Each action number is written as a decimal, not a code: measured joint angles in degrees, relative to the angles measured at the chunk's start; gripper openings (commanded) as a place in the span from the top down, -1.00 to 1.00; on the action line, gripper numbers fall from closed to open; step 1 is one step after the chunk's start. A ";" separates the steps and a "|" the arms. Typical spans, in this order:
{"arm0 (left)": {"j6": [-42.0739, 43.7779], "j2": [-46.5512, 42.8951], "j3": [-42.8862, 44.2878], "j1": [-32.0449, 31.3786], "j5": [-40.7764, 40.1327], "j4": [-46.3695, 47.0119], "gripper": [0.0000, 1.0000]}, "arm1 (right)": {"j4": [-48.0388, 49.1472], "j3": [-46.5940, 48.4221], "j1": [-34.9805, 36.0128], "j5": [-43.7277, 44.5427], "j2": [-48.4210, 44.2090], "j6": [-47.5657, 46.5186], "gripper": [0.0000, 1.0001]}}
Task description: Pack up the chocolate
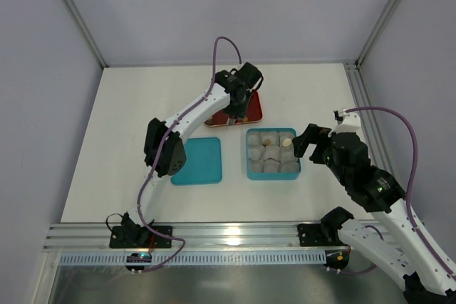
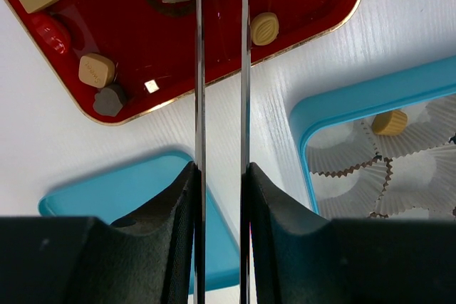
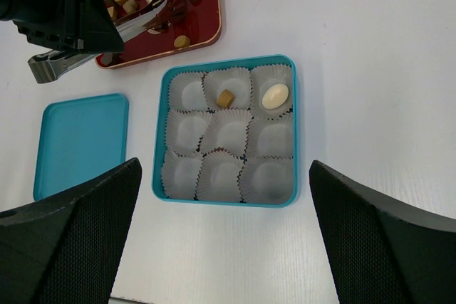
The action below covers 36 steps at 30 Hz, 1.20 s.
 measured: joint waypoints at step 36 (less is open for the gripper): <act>-0.68 -12.50 -2.99 -1.40 2.86 -1.64 0.60 | 1.66 -0.55 -0.02 -0.11 1.86 0.02 -0.99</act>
